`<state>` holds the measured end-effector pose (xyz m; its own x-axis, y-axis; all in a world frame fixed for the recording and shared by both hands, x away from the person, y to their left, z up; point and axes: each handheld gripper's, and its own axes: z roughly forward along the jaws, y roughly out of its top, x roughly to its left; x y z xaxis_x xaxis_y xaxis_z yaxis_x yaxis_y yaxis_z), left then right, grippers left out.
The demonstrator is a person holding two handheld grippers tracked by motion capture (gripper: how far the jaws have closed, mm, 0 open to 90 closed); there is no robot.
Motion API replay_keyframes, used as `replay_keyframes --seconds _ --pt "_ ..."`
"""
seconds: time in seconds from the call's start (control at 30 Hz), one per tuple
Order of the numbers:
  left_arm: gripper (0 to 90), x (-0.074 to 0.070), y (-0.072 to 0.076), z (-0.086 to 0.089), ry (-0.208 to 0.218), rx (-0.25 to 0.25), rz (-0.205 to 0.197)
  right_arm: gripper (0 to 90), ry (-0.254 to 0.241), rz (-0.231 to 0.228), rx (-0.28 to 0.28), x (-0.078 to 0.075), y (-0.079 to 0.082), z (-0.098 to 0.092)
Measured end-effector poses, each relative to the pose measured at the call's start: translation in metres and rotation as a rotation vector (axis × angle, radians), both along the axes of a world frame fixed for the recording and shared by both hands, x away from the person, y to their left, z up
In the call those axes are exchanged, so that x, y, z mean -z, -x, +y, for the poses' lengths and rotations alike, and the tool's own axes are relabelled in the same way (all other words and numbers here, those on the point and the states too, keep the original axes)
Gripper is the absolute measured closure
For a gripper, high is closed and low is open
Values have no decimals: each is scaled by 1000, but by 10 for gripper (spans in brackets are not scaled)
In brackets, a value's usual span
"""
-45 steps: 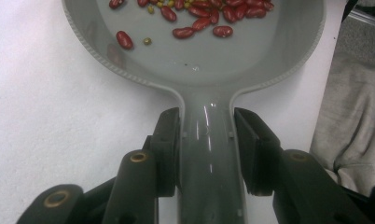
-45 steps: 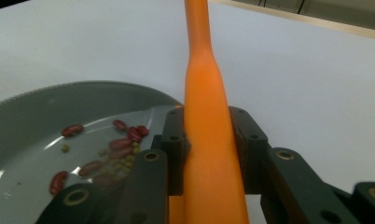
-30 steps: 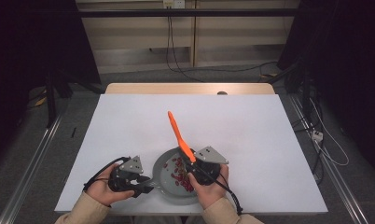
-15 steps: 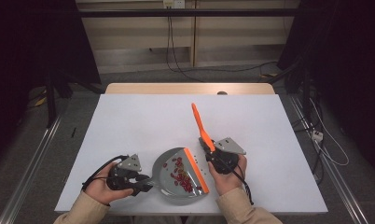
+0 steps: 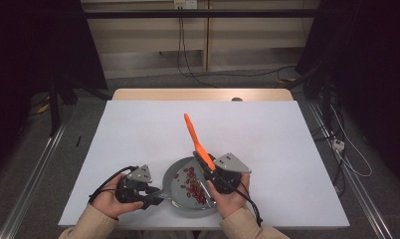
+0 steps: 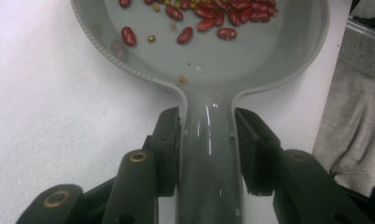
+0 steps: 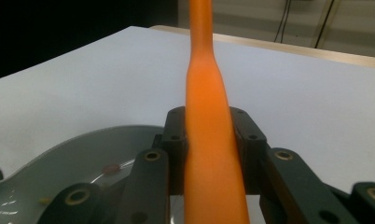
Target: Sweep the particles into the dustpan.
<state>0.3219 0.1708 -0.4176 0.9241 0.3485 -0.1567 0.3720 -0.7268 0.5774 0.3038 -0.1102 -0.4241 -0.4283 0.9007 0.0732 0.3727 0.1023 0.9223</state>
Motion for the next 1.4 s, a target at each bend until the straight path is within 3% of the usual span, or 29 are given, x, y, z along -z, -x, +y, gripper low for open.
replay_keyframes --seconds 0.17,0.23,0.33,0.47,0.53,0.8,0.83,0.93,1.03,1.3,1.4 --pt "624 1 1 0 7 1 -13 712 -11 2 33 -5 -7 -19" --pt "619 2 2 0 33 -13 -26 712 -6 3 47 -6 -9 -27" --pt "626 4 3 -2 10 1 -43 712 5 5 65 -5 -11 -37" --pt "632 8 5 0 64 -17 -70 712 28 14 95 -1 -11 -51" --pt "634 12 4 3 104 -14 -61 712 49 16 102 0 -12 -56" --pt "634 14 6 7 136 -39 -111 712 84 8 121 1 -13 -75" --pt "633 13 6 9 178 -63 -111 712 84 8 117 1 -13 -77" --pt "633 9 4 12 206 -79 -128 712 106 3 119 1 -13 -83" --pt "634 10 4 12 207 -91 -138 712 108 10 121 3 -13 -86" --pt "626 12 1 9 124 -75 -88 711 104 27 125 4 -12 -88" --pt "604 9 0 4 67 -83 -81 712 102 34 121 5 -13 -87"
